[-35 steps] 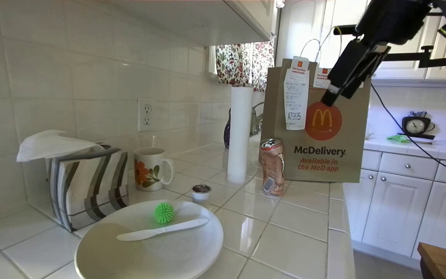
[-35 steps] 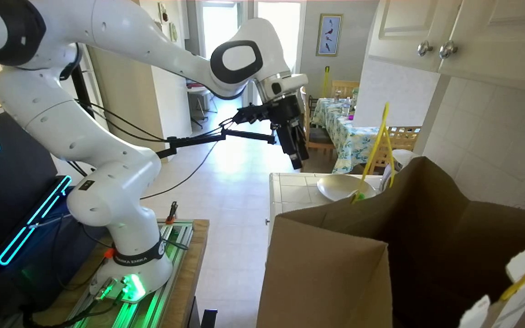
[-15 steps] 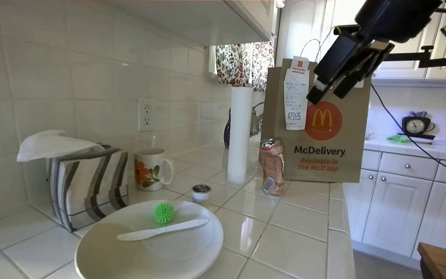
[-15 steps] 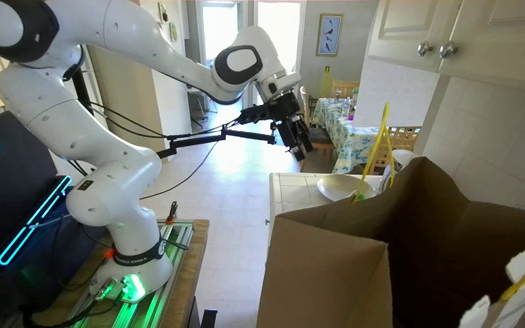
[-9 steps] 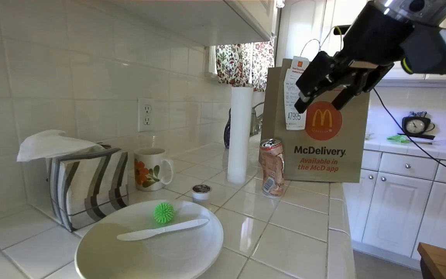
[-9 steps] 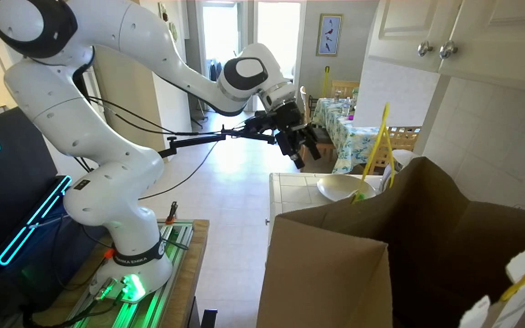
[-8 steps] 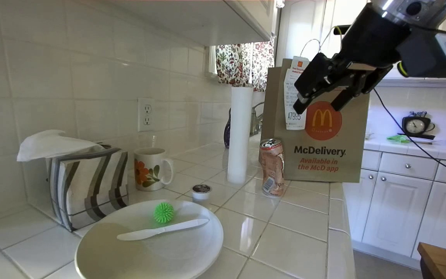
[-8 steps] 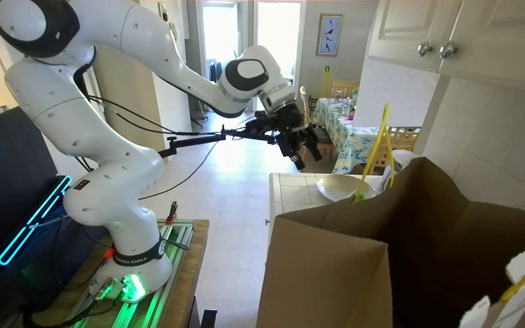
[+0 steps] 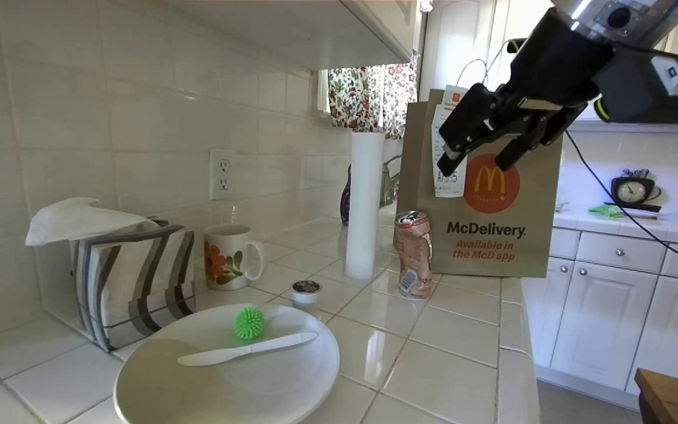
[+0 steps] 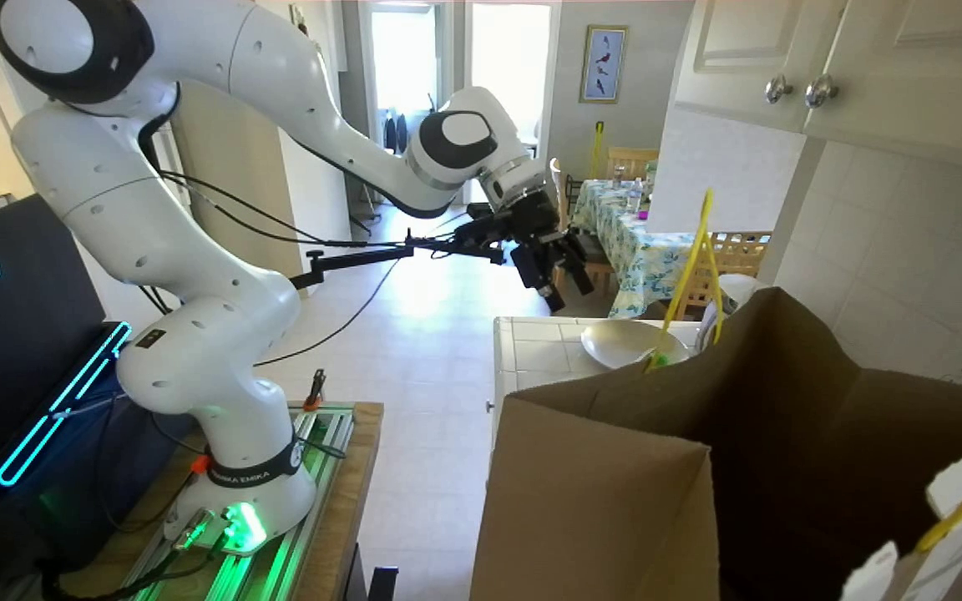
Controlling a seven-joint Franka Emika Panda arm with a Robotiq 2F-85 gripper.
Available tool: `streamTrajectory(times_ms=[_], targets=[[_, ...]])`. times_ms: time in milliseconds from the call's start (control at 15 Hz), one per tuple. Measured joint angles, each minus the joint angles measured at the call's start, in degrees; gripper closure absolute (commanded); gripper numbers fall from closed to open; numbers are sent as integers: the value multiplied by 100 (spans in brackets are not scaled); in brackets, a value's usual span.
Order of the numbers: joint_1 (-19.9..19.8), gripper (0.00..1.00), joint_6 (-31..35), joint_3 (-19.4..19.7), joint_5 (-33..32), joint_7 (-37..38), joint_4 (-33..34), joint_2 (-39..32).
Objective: Put the can inside the paper bag
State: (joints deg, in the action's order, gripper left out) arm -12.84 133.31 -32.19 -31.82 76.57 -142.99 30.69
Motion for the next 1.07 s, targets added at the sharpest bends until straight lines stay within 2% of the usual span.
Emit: streamTrajectory(times_ms=[267, 667, 1067], targets=[[106, 0, -16, 111, -138, 98, -8, -28], [140, 0, -9, 235, -1114, 904, -97, -319], [555, 0, 21, 811, -1755, 1382, -210, -862]])
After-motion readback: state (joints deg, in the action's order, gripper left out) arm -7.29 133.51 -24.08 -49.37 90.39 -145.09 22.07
